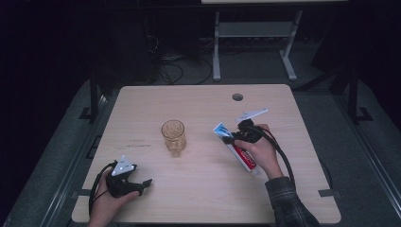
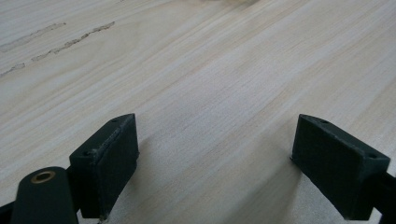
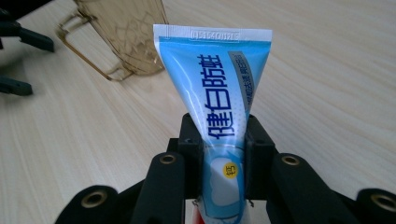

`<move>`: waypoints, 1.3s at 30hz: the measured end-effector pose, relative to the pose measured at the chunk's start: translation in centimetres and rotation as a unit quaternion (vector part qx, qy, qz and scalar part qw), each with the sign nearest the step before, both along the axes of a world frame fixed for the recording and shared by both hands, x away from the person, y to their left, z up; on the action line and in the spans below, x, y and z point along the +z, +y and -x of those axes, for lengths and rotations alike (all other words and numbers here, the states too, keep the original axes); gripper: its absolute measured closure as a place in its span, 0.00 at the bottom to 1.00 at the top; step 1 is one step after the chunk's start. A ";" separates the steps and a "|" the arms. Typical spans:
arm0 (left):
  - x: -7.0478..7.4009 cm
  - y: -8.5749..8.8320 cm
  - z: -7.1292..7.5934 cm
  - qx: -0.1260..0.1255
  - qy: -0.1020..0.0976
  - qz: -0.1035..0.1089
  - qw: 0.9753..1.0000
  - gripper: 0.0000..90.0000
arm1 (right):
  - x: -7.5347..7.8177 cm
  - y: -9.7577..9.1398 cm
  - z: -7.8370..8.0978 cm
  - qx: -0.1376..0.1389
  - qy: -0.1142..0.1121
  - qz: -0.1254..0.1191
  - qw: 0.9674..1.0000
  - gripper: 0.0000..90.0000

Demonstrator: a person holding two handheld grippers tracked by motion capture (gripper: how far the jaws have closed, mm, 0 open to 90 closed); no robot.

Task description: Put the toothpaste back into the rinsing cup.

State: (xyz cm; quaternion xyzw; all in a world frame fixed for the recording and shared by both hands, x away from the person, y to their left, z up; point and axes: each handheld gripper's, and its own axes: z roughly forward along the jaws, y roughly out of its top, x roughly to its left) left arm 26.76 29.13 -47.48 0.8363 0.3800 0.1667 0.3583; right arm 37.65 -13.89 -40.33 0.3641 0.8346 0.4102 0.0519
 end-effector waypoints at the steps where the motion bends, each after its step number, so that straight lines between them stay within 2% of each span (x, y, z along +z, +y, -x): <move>1: 0.0 0.0 0.0 0.000 0.000 0.000 1.000 0.15 | 0.2 -0.1 0.1 0.001 -0.005 -0.006 1.000 0.82; 10: 0.0 0.0 0.0 0.000 0.000 0.000 1.000 0.15 | 1.2 -1.0 0.8 0.005 -0.031 -0.058 0.998 0.81; 22: 0.0 0.0 0.0 0.000 -0.001 -0.001 1.000 0.15 | 2.3 -0.5 1.0 0.013 -0.049 -0.085 0.995 0.81; 30: 0.0 0.0 0.0 0.000 0.000 0.000 1.000 0.15 | 3.0 -0.1 0.8 0.015 -0.059 -0.090 0.994 0.80; 39: 0.0 0.0 0.0 0.000 0.000 0.001 1.000 0.15 | 4.3 1.1 0.1 0.025 -0.068 -0.090 0.993 0.80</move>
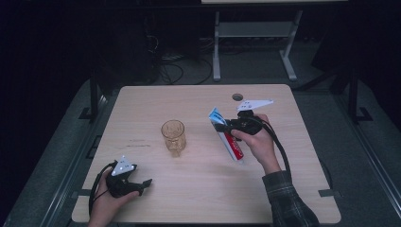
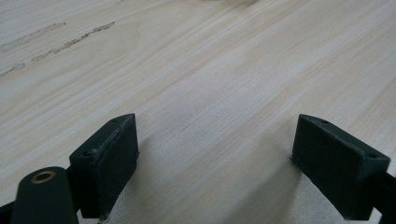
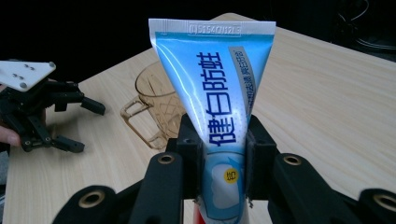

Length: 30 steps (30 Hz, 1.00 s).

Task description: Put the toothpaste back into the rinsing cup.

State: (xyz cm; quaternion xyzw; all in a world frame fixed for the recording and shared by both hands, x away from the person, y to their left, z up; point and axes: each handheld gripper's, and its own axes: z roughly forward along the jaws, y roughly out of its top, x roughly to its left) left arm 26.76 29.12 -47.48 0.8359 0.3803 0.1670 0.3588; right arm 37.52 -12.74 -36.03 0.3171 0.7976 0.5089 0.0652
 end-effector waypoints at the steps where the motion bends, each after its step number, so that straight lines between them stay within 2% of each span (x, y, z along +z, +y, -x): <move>1: 0.0 0.0 0.0 -0.001 0.000 -0.002 1.000 0.15 | 0.1 0.2 -0.1 0.001 0.000 -0.001 1.000 0.80; 12: 0.0 0.0 0.0 -0.002 -0.001 -0.001 1.000 0.15 | 1.2 2.0 -1.1 0.011 -0.006 0.000 1.000 0.80; 22: 0.0 0.0 0.0 -0.003 -0.001 0.000 1.000 0.15 | 2.6 3.7 -2.0 0.018 -0.021 0.003 1.000 0.80; 30: 0.0 0.0 0.0 -0.004 0.000 0.000 1.000 0.15 | 3.7 5.3 -2.9 0.027 -0.027 -0.004 0.999 0.80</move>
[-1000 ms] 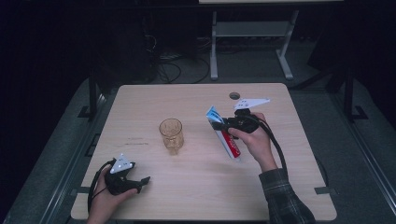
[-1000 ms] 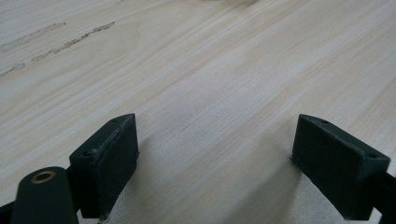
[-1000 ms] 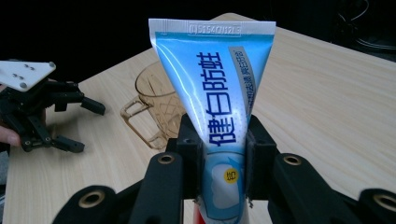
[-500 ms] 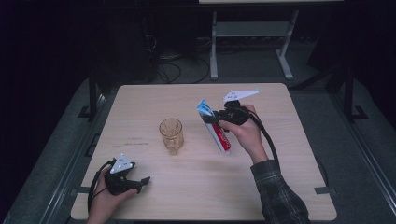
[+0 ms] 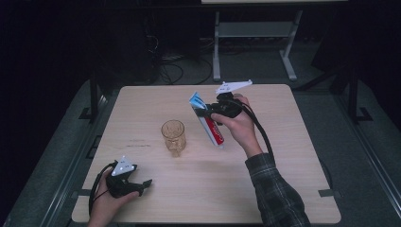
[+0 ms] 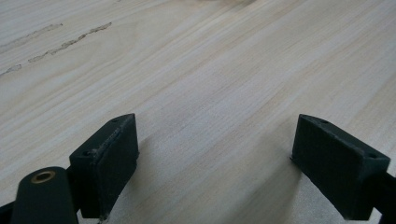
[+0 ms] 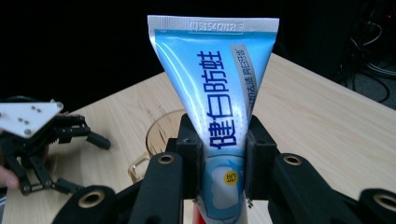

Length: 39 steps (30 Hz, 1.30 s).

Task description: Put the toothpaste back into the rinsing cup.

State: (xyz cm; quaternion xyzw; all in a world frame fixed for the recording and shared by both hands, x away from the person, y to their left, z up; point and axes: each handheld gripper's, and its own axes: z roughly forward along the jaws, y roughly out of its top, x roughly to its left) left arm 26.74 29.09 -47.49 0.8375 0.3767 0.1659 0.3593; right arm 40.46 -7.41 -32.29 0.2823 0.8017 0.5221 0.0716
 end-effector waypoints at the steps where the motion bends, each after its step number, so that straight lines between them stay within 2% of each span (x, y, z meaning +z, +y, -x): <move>1: 0.0 0.0 0.0 0.000 0.000 0.000 1.000 0.15 | 0.0 0.0 0.0 0.000 0.000 0.000 1.000 0.80; 7: 0.0 0.0 0.0 -0.002 0.001 0.000 1.000 0.15 | 0.7 1.5 -0.6 0.008 -0.006 -0.005 1.000 0.80; 26: 0.0 0.0 0.0 -0.006 0.002 -0.001 1.000 0.15 | 2.7 5.4 -1.9 0.025 -0.022 -0.001 0.999 0.80; 39: 0.0 0.0 0.0 -0.007 0.003 -0.001 1.000 0.15 | 3.5 7.8 -2.6 0.033 -0.029 -0.004 0.999 0.80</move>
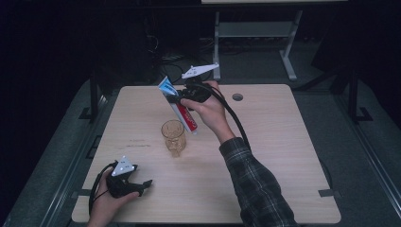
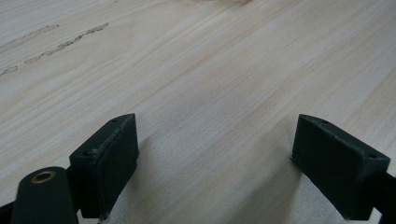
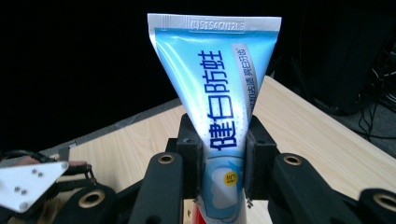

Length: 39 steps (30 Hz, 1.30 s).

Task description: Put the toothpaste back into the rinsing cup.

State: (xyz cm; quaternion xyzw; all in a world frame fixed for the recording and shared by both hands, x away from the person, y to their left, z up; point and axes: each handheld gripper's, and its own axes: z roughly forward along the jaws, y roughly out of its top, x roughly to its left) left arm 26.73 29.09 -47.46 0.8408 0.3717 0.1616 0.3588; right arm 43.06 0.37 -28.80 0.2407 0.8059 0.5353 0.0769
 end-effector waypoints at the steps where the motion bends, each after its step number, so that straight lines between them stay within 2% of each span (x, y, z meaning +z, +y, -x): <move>1: 0.0 0.0 0.0 0.000 0.000 0.000 1.000 0.15 | 0.1 0.2 -0.1 0.001 0.002 -0.001 1.000 0.80; 7: 0.0 0.0 0.0 -0.001 0.000 0.000 1.000 0.15 | 0.5 1.3 -0.5 0.003 -0.004 -0.003 1.000 0.80; 21: 0.0 0.0 0.0 -0.004 0.000 0.000 1.000 0.15 | 0.3 3.6 -1.7 0.006 0.000 -0.012 1.000 0.80; 39: 0.0 0.0 0.0 -0.006 0.000 0.001 1.000 0.15 | -0.8 4.8 -2.1 0.013 0.001 -0.009 1.000 0.79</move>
